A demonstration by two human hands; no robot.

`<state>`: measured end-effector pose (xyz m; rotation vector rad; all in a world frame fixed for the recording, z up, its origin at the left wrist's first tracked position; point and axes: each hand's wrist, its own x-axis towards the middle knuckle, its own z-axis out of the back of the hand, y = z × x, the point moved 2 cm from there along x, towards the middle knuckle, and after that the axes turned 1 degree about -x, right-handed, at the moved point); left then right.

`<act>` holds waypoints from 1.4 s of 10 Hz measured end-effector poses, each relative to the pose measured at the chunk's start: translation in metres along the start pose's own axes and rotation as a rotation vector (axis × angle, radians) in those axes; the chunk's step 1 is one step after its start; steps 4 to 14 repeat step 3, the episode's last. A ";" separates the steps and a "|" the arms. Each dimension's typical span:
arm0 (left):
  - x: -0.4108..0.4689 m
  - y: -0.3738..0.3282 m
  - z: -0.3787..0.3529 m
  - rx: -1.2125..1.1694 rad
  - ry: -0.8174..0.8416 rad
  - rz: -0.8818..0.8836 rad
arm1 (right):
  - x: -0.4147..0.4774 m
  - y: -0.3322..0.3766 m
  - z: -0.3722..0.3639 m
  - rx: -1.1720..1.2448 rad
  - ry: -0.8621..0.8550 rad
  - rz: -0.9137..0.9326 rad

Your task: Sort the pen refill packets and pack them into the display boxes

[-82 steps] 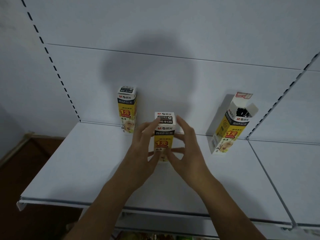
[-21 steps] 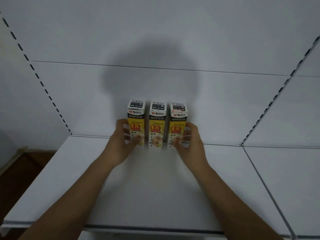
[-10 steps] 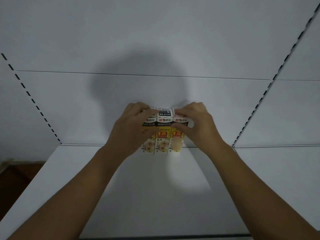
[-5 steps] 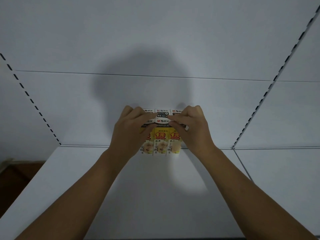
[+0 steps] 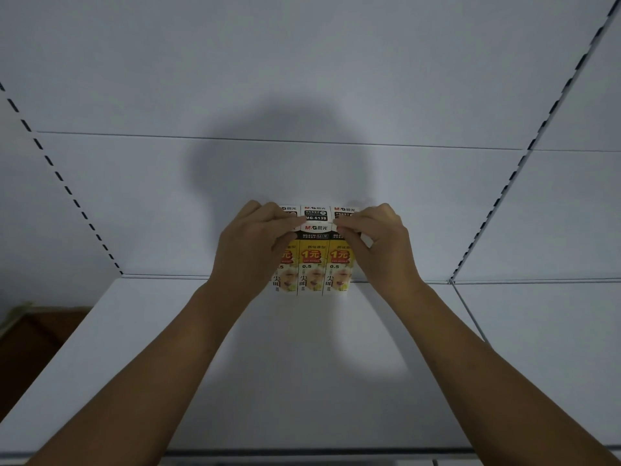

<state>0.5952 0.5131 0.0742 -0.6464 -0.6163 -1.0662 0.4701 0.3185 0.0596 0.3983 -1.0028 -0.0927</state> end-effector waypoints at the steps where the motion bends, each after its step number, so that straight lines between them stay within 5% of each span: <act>1: -0.005 -0.005 0.001 0.010 0.008 0.019 | -0.004 0.004 -0.001 -0.020 -0.004 -0.012; 3: -0.020 0.006 0.023 -0.314 0.134 0.158 | -0.013 0.006 0.019 0.060 0.182 0.021; 14: -0.020 0.006 0.023 -0.314 0.134 0.158 | -0.013 0.006 0.019 0.060 0.182 0.021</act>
